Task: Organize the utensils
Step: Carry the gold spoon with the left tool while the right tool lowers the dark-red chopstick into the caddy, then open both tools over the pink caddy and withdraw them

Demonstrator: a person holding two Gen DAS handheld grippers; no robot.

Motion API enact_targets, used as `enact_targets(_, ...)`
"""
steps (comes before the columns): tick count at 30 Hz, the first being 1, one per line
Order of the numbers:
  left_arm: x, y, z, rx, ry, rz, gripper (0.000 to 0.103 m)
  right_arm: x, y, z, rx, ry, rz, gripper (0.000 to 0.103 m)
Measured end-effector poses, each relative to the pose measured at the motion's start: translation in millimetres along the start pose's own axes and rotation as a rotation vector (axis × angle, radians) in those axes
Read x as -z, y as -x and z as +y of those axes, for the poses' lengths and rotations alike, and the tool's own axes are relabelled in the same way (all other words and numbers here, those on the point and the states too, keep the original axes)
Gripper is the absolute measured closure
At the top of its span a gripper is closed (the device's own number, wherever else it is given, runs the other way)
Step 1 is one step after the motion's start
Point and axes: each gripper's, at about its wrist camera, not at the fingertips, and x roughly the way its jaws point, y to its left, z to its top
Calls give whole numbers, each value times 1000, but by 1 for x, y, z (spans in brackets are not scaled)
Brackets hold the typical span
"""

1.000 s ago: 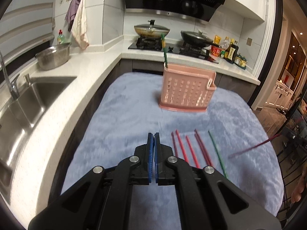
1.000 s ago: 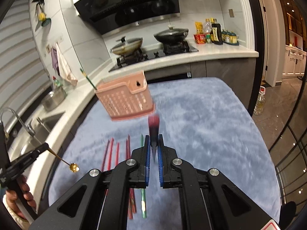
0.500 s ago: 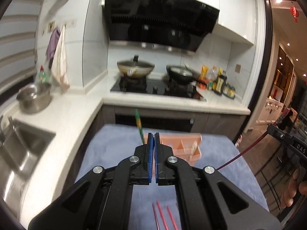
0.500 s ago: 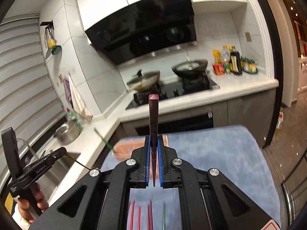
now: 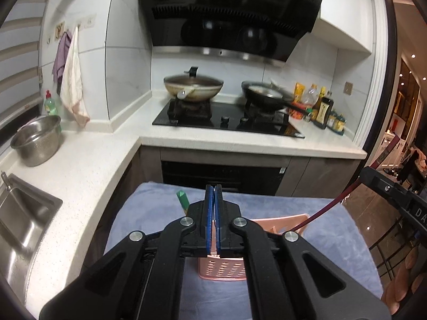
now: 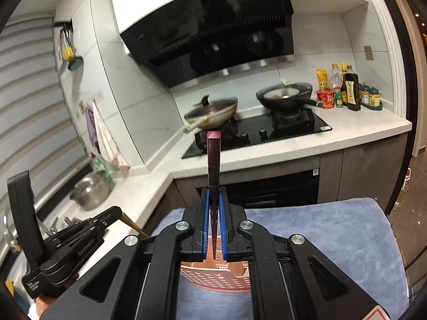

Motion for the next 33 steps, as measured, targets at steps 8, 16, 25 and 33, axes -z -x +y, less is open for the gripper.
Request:
enact_targets(8, 13, -32, 1, 26, 18, 77, 101, 23, -36, -8, 34, 15, 79, 96)
enact_targets(16, 18, -12, 4, 2, 48, 51, 59, 22, -12, -12, 61, 3, 27, 73)
enact_targets(25, 29, 37, 8, 7, 65, 29, 53, 35, 35, -13, 50, -7, 22, 71)
enact_targets(33, 82, 87, 7, -26, 13, 56, 49, 93, 90, -15, 90, 28, 88, 69)
